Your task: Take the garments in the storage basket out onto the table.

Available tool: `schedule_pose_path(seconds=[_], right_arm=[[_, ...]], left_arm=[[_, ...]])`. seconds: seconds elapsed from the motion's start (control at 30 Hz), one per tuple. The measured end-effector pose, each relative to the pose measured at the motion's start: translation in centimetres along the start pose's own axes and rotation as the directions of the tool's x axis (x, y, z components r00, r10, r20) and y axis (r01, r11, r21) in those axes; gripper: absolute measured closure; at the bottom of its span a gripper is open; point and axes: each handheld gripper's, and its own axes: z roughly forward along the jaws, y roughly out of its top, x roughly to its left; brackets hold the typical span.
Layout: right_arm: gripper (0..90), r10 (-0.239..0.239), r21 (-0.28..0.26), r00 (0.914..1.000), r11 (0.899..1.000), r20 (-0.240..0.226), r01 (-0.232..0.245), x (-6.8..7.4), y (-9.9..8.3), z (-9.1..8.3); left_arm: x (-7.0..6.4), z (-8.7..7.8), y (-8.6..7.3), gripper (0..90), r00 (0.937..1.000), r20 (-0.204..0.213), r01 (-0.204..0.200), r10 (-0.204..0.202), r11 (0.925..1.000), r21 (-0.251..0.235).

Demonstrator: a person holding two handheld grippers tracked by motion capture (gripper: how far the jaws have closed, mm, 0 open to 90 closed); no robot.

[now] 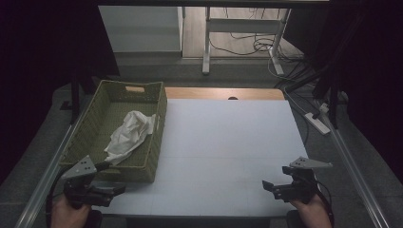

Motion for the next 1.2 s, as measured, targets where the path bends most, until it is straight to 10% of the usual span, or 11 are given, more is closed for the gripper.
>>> schedule_pose_path(seconds=[0.3,1.2], right_arm=[[1.0,0.01,0.003,0.9999,1.0,-0.003,-0.01,-0.1,0.0,0.0],[1.0,0.018,0.028,0.9998,0.999,-0.007,-0.018,-0.2,0.1,0.3]], left_arm=[[0.7,0.0,1.0,0.0,0.9987,-0.05,-0.011,0.01,0.9998,-0.017],[6.6,2.1,5.5,0.0,0.9967,-0.019,0.078,-0.078,0.9967,-0.02]])
